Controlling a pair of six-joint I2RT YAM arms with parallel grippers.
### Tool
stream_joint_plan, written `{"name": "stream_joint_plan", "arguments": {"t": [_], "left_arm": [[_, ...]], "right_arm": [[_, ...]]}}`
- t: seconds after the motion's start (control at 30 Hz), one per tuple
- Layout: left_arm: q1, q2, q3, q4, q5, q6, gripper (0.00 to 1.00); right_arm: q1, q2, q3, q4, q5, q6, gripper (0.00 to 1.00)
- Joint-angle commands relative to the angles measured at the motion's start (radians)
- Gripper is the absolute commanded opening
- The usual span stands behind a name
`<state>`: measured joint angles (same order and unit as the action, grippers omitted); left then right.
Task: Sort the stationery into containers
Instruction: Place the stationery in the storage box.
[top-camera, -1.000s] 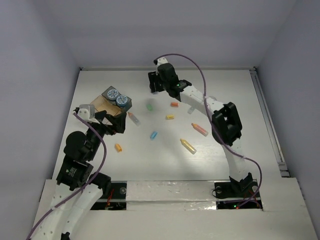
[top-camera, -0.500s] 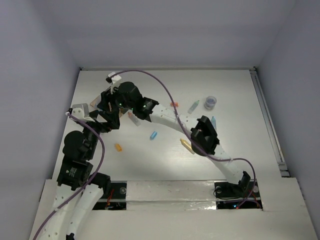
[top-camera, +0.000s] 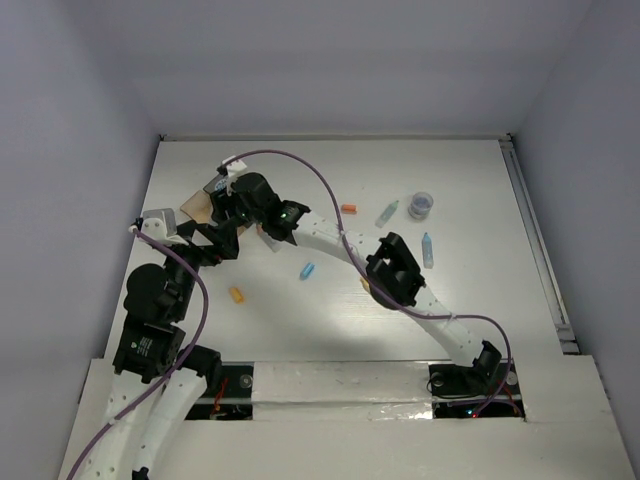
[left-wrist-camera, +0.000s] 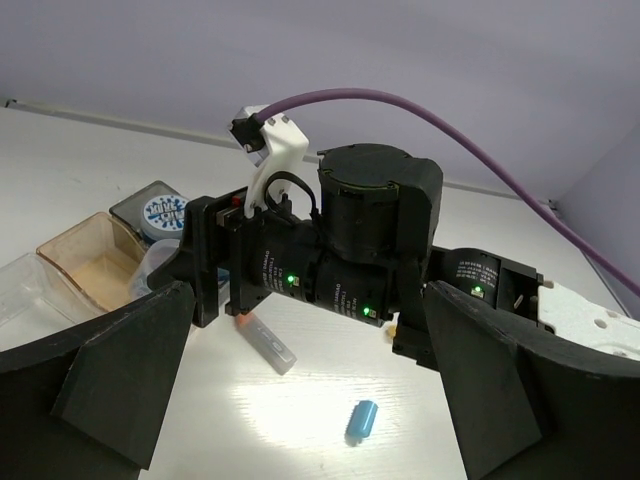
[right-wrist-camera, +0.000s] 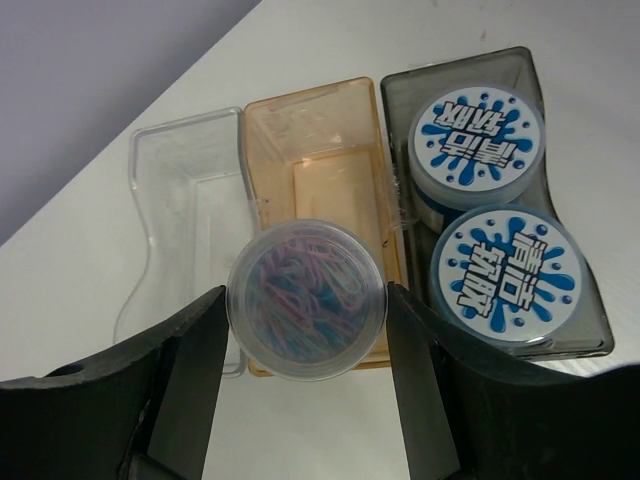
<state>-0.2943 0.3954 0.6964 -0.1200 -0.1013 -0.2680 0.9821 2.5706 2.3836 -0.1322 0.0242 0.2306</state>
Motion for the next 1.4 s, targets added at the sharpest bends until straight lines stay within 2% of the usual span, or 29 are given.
{"name": "stream_joint_plan", "arguments": {"t": [0.0, 0.17, 0.27, 0.5, 0.7, 0.77, 0.8, 0.83, 0.9, 0.93, 1.0, 1.03, 1.13, 1.17, 1.23, 1.33, 1.37], "left_arm": [[0.003, -0.006, 0.014, 0.043, 0.017, -0.007, 0.99], [0.003, -0.007, 0.012, 0.045, 0.023, -0.008, 0.99], [0.003, -0.007, 0.012, 0.046, 0.028, -0.010, 0.99], [0.003, -0.004, 0.012, 0.046, 0.028, -0.010, 0.99], [0.003, -0.006, 0.012, 0.045, 0.028, -0.011, 0.99], [0.003, -0.006, 0.012, 0.043, 0.026, -0.010, 0.99], [0.003, -0.006, 0.011, 0.045, 0.026, -0.010, 0.99], [0.003, -0.006, 0.011, 0.046, 0.026, -0.010, 0.99], [0.003, -0.006, 0.011, 0.046, 0.026, -0.010, 0.99], [0.003, -0.006, 0.009, 0.046, 0.026, -0.010, 0.99], [-0.006, -0.001, 0.006, 0.051, 0.035, -0.010, 0.99], [-0.006, 0.002, 0.005, 0.052, 0.040, -0.010, 0.99], [-0.016, 0.025, 0.002, 0.063, 0.075, -0.016, 0.99], [-0.016, 0.037, 0.006, 0.065, 0.087, -0.020, 0.99], [-0.016, 0.091, 0.014, 0.077, 0.156, -0.031, 0.99], [-0.016, 0.193, 0.032, 0.101, 0.256, -0.066, 0.99], [-0.016, 0.221, 0.047, 0.112, 0.284, -0.077, 0.99]], "right_arm": [[0.003, 0.005, 0.069, 0.016, 0.049, -0.050, 0.51], [0.003, 0.006, 0.028, 0.008, 0.091, -0.111, 0.53], [0.003, 0.016, 0.029, 0.003, 0.092, -0.126, 0.58], [0.003, 0.028, 0.052, 0.011, 0.079, -0.116, 0.84], [0.003, -0.022, 0.017, 0.043, 0.080, -0.099, 0.85], [-0.008, -0.090, -0.024, 0.058, 0.080, -0.083, 0.85], [-0.023, -0.127, -0.065, 0.077, 0.079, -0.076, 0.85], [-0.034, -0.169, -0.177, 0.119, 0.072, -0.045, 0.85], [-0.081, -0.326, -0.321, 0.201, 0.045, -0.011, 0.85], [-0.101, -0.383, -0.475, 0.260, 0.040, 0.021, 0.85], [-0.170, -0.548, -0.620, 0.298, 0.049, 0.050, 0.85], [-0.195, -0.602, -0.762, 0.318, 0.057, 0.076, 0.85], [-0.307, -0.812, -0.959, 0.307, 0.094, 0.114, 0.85], [-0.334, -0.863, -1.082, 0.301, 0.124, 0.122, 0.86], [-0.417, -1.015, -1.191, 0.272, 0.147, 0.140, 0.87], [-0.485, -1.206, -1.357, 0.217, 0.172, 0.139, 0.88], [-0.485, -1.248, -1.389, 0.198, 0.222, 0.131, 0.89]]}}
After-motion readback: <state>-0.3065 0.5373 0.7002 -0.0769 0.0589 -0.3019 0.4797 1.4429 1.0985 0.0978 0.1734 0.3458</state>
